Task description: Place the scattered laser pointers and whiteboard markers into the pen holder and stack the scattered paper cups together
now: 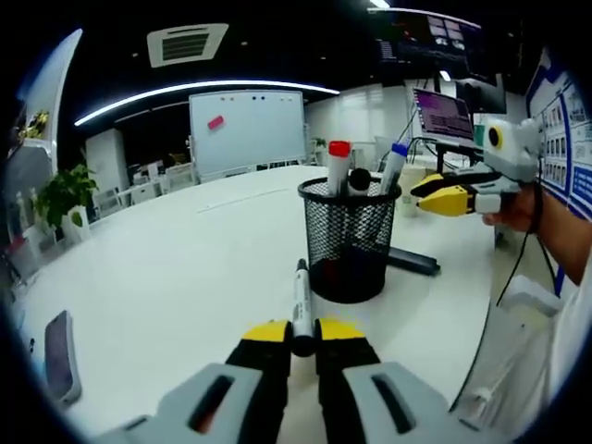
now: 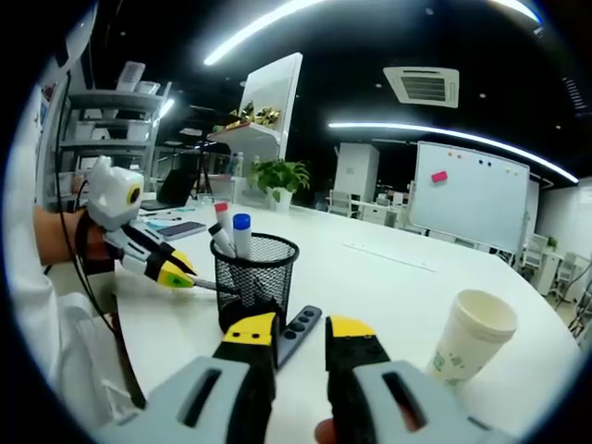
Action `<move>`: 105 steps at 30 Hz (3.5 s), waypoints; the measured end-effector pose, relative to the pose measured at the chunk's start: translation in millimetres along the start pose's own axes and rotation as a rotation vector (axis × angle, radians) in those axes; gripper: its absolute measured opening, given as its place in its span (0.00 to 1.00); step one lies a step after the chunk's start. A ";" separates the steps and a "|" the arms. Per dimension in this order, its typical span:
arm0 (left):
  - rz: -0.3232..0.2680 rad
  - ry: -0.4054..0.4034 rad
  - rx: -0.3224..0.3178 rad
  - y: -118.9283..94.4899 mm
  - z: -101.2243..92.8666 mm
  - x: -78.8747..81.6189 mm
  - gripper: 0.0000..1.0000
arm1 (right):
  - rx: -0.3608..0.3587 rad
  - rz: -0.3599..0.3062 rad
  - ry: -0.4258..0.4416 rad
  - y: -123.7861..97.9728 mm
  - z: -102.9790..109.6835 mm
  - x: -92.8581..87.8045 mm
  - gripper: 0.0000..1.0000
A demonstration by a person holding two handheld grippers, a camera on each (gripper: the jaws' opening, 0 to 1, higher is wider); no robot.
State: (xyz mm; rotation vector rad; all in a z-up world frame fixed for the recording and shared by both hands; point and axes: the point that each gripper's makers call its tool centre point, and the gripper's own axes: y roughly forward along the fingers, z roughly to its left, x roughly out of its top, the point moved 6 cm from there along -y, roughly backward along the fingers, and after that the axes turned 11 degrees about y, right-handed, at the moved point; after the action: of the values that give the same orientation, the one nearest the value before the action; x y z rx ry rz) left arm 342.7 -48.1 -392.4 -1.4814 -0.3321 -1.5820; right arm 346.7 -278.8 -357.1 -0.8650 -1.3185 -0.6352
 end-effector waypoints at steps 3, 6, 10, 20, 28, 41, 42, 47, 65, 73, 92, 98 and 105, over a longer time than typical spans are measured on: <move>-0.037 0.005 0.005 -2.4 -0.1 5.8 0.11 | 0.003 0.001 0.002 -0.1 0.2 -0.2 0.20; -0.055 0.010 0.010 -3.3 0.5 10.1 0.11 | 0.002 -0.001 0.003 0.0 -0.2 -0.1 0.20; -0.062 0.010 0.011 -2.8 1.0 11.5 0.11 | 0.002 0.000 0.003 0.7 0.4 -0.4 0.20; -0.108 0.010 0.016 -4.6 2.7 19.2 0.11 | 0.003 0.003 0.000 1.2 -0.1 0.2 0.20; -0.122 0.014 0.018 -6.5 4.5 23.0 0.11 | 0.006 0.003 -0.001 1.7 0.1 0.9 0.20; -0.142 0.022 0.018 -9.5 8.8 27.5 0.11 | 0.012 0.004 -0.002 1.9 0.3 0.9 0.20; -0.143 0.022 0.017 -9.7 8.7 27.9 0.11 | 0.011 0.005 -0.003 1.9 0.2 0.8 0.20; -0.137 0.029 0.015 -10.6 6.5 30.5 0.11 | 0.011 0.003 -0.001 2.3 0.0 1.2 0.20; -0.166 0.050 0.024 -17.7 16.1 39.1 0.11 | 0.014 0.000 0.002 1.4 1.3 0.0 0.20; -0.181 0.065 0.027 -17.4 18.8 41.6 0.11 | 0.011 -0.001 0.005 0.5 0.0 -0.5 0.20; -0.207 0.077 0.032 -24.5 14.2 57.5 0.11 | 0.006 0.000 0.006 -0.8 -0.8 -1.4 0.20; -0.204 0.076 0.029 -27.2 15.6 57.1 0.11 | 0.008 -0.001 0.003 -1.0 0.0 -0.3 0.20; -0.229 0.059 0.043 -30.6 17.1 64.1 0.11 | 0.009 0.000 0.003 0.3 1.3 -0.6 0.20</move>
State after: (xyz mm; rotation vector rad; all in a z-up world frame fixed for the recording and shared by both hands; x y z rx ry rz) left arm 339.8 -46.3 -319.4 -1.4002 -0.5134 -1.7838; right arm 346.1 -277.6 -357.6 -0.8561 -1.3176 -0.6298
